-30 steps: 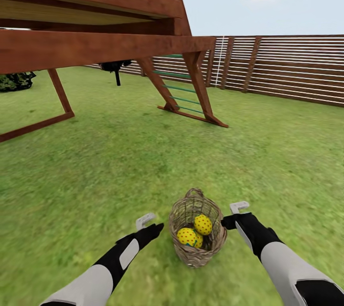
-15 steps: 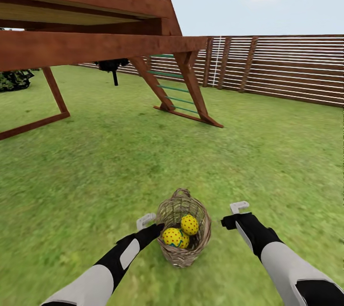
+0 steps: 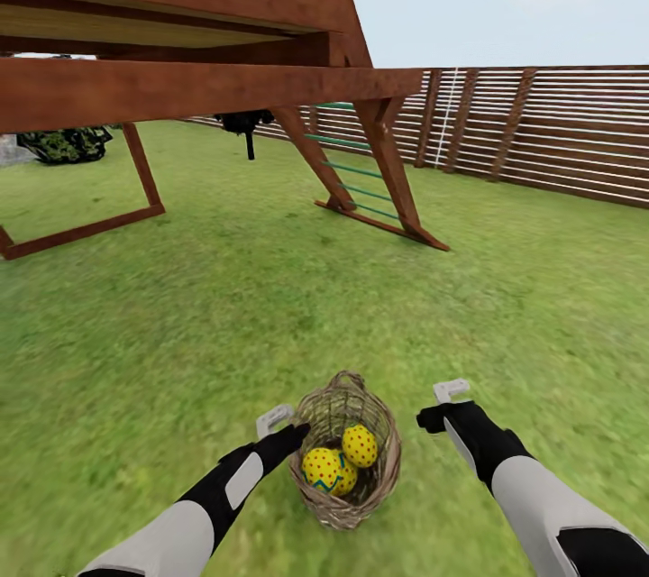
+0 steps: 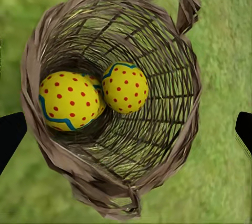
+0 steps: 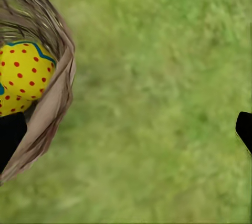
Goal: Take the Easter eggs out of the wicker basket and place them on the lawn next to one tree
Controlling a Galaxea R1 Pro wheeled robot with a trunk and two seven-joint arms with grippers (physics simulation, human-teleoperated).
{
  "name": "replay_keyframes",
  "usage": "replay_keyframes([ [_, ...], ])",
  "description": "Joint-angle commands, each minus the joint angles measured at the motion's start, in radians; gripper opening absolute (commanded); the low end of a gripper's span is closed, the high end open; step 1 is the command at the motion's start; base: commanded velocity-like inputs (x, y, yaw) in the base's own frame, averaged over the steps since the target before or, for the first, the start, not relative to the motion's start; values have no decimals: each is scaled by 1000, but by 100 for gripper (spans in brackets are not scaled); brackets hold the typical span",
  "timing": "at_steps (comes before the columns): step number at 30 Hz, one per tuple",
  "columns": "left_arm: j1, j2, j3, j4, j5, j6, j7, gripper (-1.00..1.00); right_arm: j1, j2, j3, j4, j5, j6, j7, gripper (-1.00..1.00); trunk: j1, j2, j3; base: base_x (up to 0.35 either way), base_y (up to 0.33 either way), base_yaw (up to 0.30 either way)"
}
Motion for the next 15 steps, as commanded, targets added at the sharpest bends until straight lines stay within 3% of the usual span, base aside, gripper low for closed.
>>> replay_keyframes([
  [1,-1,0,-4,7,10,3,1,100,0,-1,5,-2,7,7,0,100,0,0,-1,228,-258,293],
  [5,-1,0,-4,35,30,0,1,100,0,-1,5,-2,6,7,0,100,0,0,-1,228,-257,188],
  [9,2,0,-4,52,122,-2,-1,100,0,-1,5,-2,6,7,0,100,0,0,-1,157,-177,33],
  [11,4,0,-4,61,152,-3,-2,100,0,-1,5,-2,6,7,0,100,0,0,-1,36,-41,6],
  [15,5,0,-4,66,165,-3,0,100,0,-1,5,-2,6,7,0,100,0,0,-1,8,-9,1],
])
